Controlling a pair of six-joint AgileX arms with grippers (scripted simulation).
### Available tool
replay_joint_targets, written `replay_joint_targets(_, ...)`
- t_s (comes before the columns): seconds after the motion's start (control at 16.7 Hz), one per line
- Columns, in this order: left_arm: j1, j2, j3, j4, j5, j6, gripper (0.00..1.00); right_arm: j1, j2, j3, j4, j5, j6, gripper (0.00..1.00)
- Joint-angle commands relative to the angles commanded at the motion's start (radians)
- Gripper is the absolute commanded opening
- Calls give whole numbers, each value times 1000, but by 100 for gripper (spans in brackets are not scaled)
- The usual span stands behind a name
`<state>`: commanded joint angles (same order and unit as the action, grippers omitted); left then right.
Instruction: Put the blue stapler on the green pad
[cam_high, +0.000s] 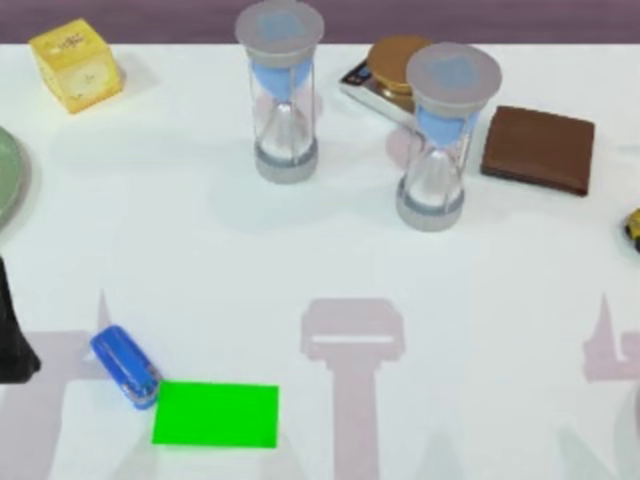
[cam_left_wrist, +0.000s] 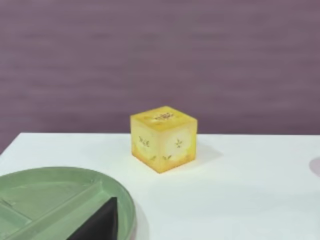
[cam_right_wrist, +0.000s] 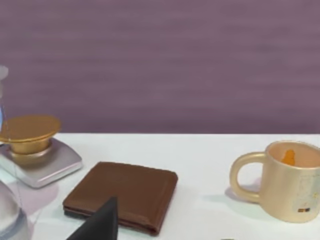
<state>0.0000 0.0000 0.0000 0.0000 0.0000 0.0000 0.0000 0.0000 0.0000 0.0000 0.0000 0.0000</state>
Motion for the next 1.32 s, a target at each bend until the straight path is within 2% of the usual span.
replay_joint_targets(0.24, -8, 32, 31, -27, 1, -26, 100, 0, 0, 0, 0, 0, 0, 100)
replay_joint_targets(0.42, -35, 159, 142, -126, 1, -119, 100, 0, 0, 0, 0, 0, 0, 100)
replay_joint_targets(0.66, -88, 465, 366, -333, -2, -308, 100, 0, 0, 0, 0, 0, 0, 100)
replay_joint_targets(1.08, -197, 1154, 801, -761, -7, -683, 100, 0, 0, 0, 0, 0, 0, 100)
replay_joint_targets(1.32, -251, 1443, 1014, -958, -7, -862, 100, 0, 0, 0, 0, 0, 0, 100)
